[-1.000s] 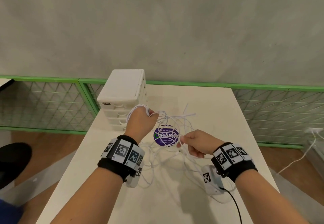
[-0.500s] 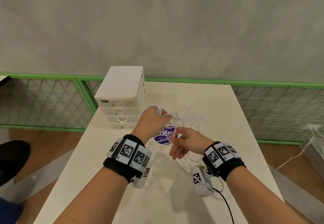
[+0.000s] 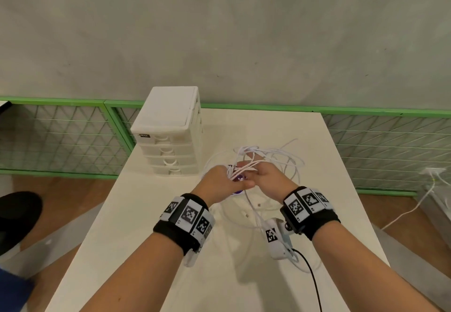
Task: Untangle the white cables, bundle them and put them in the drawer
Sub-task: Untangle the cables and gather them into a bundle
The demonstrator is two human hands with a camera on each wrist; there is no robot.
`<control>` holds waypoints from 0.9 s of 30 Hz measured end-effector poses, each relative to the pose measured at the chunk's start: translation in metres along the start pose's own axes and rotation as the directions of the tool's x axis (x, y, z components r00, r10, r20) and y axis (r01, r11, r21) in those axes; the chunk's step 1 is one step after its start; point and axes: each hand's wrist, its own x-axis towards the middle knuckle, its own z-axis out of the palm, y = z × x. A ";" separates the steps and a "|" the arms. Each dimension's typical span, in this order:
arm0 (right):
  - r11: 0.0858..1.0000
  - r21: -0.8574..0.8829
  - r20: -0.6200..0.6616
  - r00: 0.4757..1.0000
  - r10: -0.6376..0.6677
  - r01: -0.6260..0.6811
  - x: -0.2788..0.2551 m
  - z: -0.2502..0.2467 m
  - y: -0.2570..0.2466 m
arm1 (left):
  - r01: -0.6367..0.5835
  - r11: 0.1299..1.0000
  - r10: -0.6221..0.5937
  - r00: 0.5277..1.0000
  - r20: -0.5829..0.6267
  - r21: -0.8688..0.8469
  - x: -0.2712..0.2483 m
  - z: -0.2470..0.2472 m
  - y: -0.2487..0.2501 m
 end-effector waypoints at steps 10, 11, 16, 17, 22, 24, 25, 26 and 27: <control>0.995 0.082 -0.160 0.986 -0.047 0.061 0.002 -0.012 -0.013 | 0.114 0.961 -0.043 0.961 0.273 -0.252 -0.012 0.014 0.016; 0.996 0.055 -0.188 0.980 -0.058 0.070 0.003 -0.014 -0.013 | 0.111 0.952 -0.026 0.958 0.285 -0.287 -0.013 0.012 0.018; 0.990 0.026 -0.316 0.941 -0.122 0.137 0.006 -0.016 -0.014 | 0.103 0.944 0.024 0.926 0.378 -0.312 -0.019 0.009 0.031; 0.988 0.018 -0.335 0.932 -0.139 0.154 0.006 -0.017 -0.016 | 0.083 0.962 0.031 0.914 0.406 -0.261 -0.019 0.008 0.032; 0.985 -0.075 -0.339 0.925 -0.173 0.156 0.013 -0.027 -0.020 | -0.072 0.943 -0.072 0.909 0.410 0.324 -0.015 0.005 0.021; 0.994 -0.100 -0.299 0.952 -0.065 0.036 0.018 -0.032 -0.012 | -0.085 0.860 -0.075 0.954 0.289 0.504 -0.010 0.003 0.013; 0.986 -0.155 -0.245 0.969 0.023 -0.063 0.018 -0.033 -0.010 | -0.067 0.834 -0.070 0.972 0.226 0.547 -0.007 0.001 0.009; 0.964 -0.211 -0.177 0.976 0.124 -0.161 0.017 -0.034 -0.007 | -0.032 0.830 -0.071 0.984 0.163 0.557 -0.003 -0.002 0.005; 0.938 -0.255 -0.107 0.971 0.214 -0.235 0.015 -0.034 -0.005 | 0.013 0.838 -0.086 0.990 0.109 0.545 0.002 -0.005 0.001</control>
